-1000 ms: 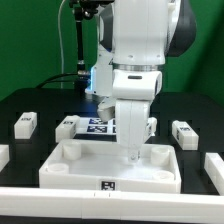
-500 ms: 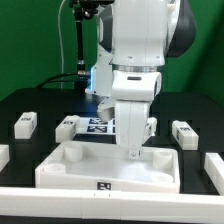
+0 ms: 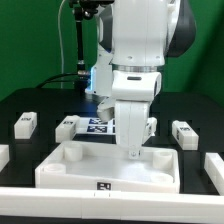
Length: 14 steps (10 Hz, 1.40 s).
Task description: Assemble desk
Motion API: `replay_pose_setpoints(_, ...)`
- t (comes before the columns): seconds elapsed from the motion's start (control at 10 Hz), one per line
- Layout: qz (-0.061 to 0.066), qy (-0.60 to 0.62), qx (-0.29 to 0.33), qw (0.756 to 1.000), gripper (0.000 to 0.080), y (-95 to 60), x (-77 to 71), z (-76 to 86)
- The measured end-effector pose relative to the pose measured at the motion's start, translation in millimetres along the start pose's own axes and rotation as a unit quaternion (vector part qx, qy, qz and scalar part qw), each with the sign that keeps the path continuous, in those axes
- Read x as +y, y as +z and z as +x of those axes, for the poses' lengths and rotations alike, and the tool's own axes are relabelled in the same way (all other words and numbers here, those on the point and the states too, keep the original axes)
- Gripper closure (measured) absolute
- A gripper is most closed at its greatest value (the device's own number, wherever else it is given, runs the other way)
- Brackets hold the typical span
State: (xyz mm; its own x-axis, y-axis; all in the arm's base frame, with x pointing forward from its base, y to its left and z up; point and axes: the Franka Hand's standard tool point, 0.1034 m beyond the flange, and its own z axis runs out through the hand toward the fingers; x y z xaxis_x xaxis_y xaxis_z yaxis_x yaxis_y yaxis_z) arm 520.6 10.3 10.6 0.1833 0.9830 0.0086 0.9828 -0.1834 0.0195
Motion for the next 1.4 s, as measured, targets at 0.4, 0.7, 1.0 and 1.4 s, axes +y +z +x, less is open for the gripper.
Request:
replay_pose_setpoints(0.4, 0.002, -0.046, 0.006, 0.999, 0.0741, -0.2, 8.1, 27.0)
replay_pose_setpoints(0.7, 0.005, -0.056, 0.009, 0.998, 0.0741, 0.2, 7.8, 42.7)
replay_pose_setpoints(1.0, 0.005, -0.055, 0.009, 0.998, 0.0735, 0.6, 8.9, 42.9)
replay_pose_setpoints(1.4, 0.000, -0.037, 0.009, 0.999, 0.0223, -6.2, 10.9, 43.6)
